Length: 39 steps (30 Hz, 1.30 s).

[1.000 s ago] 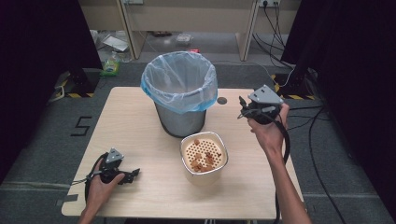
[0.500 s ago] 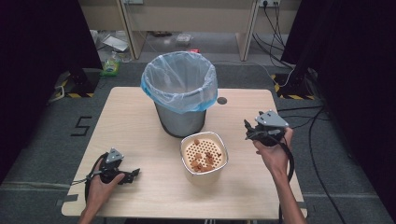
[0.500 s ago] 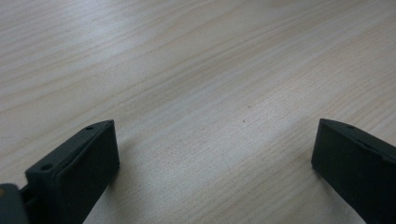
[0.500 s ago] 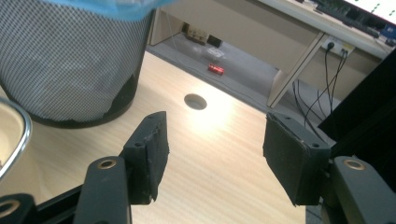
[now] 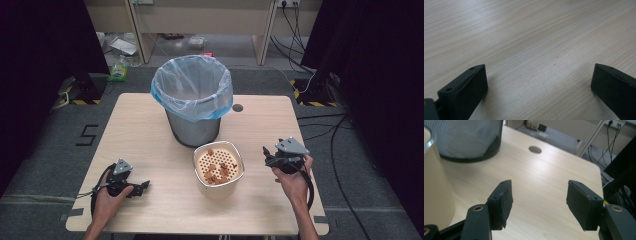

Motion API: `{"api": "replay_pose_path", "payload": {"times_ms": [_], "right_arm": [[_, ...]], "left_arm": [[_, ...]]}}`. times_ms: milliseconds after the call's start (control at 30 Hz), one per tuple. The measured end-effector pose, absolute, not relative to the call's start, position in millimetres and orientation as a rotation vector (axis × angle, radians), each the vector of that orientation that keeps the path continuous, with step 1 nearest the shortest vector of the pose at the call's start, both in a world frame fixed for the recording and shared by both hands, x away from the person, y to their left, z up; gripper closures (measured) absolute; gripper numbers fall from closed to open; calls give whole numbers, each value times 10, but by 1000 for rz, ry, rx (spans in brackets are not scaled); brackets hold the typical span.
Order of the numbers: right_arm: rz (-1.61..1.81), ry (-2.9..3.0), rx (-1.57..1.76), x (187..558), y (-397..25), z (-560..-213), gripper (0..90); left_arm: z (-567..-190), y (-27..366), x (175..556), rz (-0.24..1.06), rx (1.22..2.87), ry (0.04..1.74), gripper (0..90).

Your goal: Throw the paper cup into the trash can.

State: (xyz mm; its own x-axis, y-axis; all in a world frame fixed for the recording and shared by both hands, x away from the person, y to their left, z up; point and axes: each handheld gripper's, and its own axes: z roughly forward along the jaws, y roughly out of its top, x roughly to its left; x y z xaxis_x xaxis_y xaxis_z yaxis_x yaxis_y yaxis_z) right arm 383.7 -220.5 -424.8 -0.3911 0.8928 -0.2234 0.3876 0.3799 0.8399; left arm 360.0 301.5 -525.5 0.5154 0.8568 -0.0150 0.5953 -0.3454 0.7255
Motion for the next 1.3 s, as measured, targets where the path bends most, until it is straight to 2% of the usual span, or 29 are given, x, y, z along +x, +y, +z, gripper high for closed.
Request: {"api": "replay_pose_path", "payload": {"times_ms": [400,1067,1300], "right_arm": [[905,2042,1183,3695,-2236,-4677,367],[794,2219,1259,3664,-2196,-5048,319],[941,2172,1339,3641,-2252,-5141,289]], "left_arm": [[-5256,3013,3591,487,2068,1180,0],[-5256,3013,3583,487,2069,1178,0],[-5256,3013,3581,487,2070,1178,0]]}}
